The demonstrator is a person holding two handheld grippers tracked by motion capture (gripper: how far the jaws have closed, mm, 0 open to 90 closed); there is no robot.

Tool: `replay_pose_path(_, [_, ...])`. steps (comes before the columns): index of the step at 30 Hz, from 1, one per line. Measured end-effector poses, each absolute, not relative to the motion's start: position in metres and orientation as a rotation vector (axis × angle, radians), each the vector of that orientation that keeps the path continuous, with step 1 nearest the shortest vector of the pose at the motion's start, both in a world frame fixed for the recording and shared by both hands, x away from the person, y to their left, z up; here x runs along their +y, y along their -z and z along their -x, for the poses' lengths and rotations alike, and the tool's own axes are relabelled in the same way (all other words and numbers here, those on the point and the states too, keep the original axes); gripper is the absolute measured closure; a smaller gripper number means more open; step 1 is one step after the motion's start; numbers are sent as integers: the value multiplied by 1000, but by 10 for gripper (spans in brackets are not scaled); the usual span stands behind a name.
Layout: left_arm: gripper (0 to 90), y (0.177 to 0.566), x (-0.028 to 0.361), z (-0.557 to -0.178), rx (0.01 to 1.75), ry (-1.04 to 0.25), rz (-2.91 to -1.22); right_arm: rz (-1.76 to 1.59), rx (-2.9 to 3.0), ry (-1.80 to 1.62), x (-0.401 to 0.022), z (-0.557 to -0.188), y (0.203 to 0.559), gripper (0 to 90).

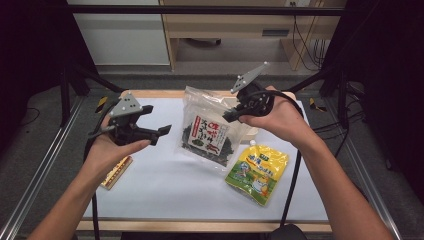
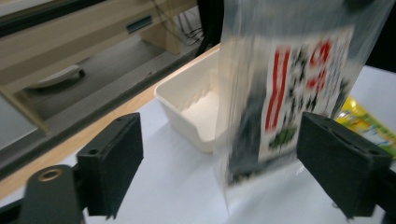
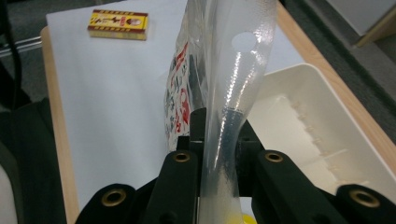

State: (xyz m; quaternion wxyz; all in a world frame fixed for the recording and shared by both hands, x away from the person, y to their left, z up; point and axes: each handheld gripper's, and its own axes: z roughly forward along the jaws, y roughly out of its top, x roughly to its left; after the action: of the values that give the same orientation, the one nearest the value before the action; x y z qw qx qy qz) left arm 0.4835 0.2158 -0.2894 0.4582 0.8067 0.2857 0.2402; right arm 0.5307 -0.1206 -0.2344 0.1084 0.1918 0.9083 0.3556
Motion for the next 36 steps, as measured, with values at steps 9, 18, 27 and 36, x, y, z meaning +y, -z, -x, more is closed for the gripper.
replay_pose_path(9, [103,346,225,-473,766,-577,-2016,-700,2571,-1092,-139,-547,206,825])
replay_pose_path(18, [92,417,229,-470,857,-542,-2038,-807,2461,-1120,-148,-571,187,825])
replay_pose_path(27, [84,437,248,-469,934,-550,-2032,-893,2358,-1099,-148,-593,181,825])
replay_pose_path(36, [84,443,247,-462,946,-567,-2023,-963,2305,-1070,-152,-601,180,825])
